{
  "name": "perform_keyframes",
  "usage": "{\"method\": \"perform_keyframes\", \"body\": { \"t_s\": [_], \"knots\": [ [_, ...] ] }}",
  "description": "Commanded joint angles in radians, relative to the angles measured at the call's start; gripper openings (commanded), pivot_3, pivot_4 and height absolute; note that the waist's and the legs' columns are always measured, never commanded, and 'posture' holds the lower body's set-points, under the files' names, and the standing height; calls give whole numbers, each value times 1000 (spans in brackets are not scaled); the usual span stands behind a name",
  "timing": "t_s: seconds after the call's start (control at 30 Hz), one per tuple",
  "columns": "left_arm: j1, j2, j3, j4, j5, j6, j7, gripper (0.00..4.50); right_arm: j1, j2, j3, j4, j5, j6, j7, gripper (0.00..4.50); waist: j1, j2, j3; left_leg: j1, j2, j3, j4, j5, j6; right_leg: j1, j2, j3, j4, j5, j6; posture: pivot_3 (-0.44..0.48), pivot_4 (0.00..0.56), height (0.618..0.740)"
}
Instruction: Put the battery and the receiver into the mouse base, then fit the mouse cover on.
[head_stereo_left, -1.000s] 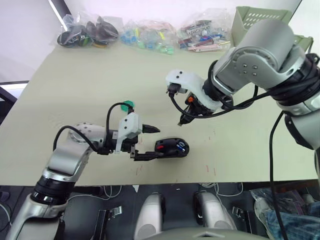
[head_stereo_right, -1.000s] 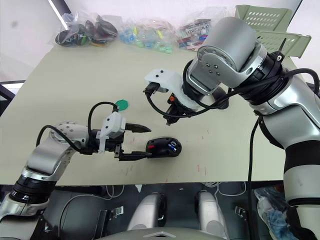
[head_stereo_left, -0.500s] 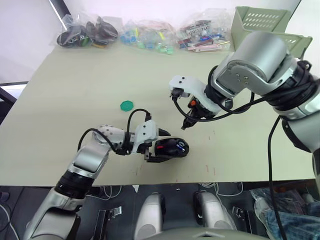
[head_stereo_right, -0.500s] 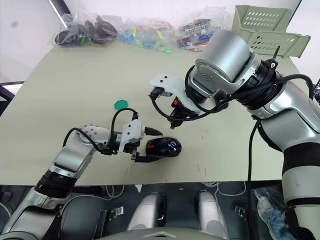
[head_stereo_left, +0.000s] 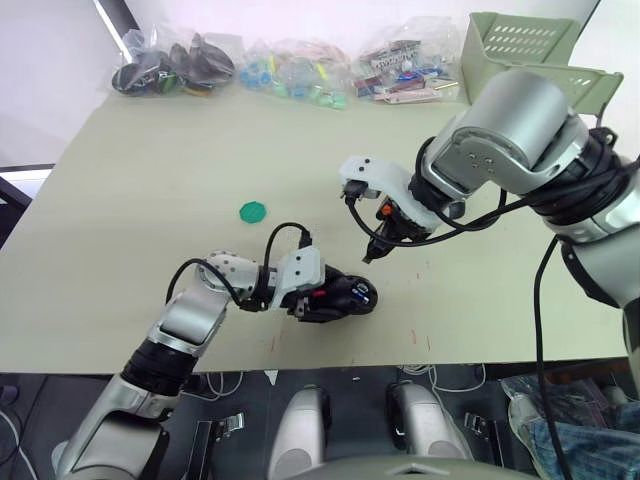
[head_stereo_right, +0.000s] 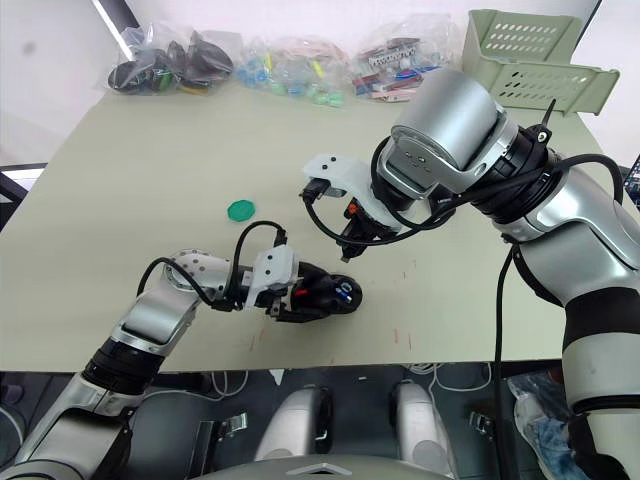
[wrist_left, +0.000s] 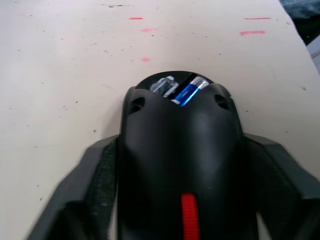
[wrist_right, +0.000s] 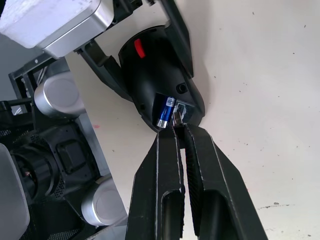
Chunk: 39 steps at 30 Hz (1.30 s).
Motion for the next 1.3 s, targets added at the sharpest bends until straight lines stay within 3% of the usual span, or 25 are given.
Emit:
{"method": "perform_keyframes", "body": {
  "t_s": [0.03,1.3],
  "knots": [
    [-3,1,0,-14,-3,-14,-3,3236,28,-2,-17,-10,-9,5,-6,0,0,0,0,0,0,0,0,0,0,0,0,0,0,0,0,0,150,740],
    [-22,-24,2,36,11,-39,-6,3236,164,109,-12,55,-62,5,-94,0,2,0,0,1,0,-1,2,0,0,1,0,0,1,0,0,0,150,740]
  ]
}}
